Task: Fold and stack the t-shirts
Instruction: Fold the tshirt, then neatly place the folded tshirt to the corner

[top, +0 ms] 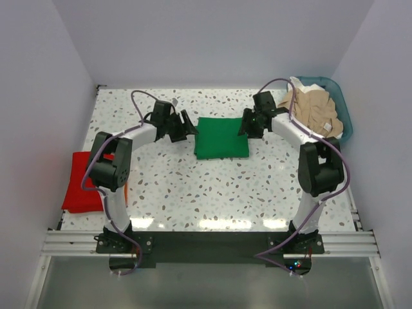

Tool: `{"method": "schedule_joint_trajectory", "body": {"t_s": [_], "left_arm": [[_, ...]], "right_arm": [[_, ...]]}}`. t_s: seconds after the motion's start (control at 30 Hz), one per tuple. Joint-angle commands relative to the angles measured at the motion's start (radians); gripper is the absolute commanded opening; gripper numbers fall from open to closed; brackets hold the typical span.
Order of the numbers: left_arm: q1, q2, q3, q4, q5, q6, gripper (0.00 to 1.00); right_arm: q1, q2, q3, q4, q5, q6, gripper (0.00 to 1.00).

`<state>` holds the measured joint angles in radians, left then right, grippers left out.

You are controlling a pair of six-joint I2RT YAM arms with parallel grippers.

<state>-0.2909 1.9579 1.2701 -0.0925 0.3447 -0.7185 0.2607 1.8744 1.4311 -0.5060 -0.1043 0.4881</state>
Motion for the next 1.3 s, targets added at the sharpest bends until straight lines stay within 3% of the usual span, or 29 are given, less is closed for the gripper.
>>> {"method": "schedule_joint_trajectory", "body": {"t_s": [0.0, 0.27, 0.7, 0.8, 0.93, 0.97, 1.03, 1.27], "left_arm": [[-0.017, -0.008, -0.023, 0.114, 0.045, -0.007, 0.72], [-0.044, 0.064, 0.014, 0.094, 0.013, -0.001, 0.7], [-0.103, 0.134, 0.058, 0.005, -0.09, 0.007, 0.56], [-0.131, 0.144, 0.071, -0.006, -0.113, -0.018, 0.48], [-0.159, 0.13, 0.092, -0.033, -0.168, -0.079, 0.27], [-0.159, 0.124, 0.094, -0.041, -0.174, -0.094, 0.12], [-0.157, 0.092, 0.095, -0.067, -0.211, -0.139, 0.0], [-0.113, -0.065, 0.092, -0.205, -0.342, -0.266, 0.0]], "right_arm": [[0.04, 0.006, -0.017, 0.035, 0.086, -0.026, 0.49], [0.04, 0.1, -0.034, -0.002, 0.101, -0.025, 0.45], [0.037, 0.068, -0.041, -0.028, 0.084, -0.029, 0.42], [0.035, 0.014, -0.038, -0.034, 0.054, -0.023, 0.43], [0.037, -0.073, -0.055, -0.026, 0.003, -0.002, 0.43], [0.035, -0.121, -0.064, -0.017, -0.014, 0.013, 0.43], [0.038, -0.168, -0.112, 0.0, -0.031, 0.026, 0.43], [0.043, -0.354, -0.267, 0.058, -0.09, 0.05, 0.43]]}}
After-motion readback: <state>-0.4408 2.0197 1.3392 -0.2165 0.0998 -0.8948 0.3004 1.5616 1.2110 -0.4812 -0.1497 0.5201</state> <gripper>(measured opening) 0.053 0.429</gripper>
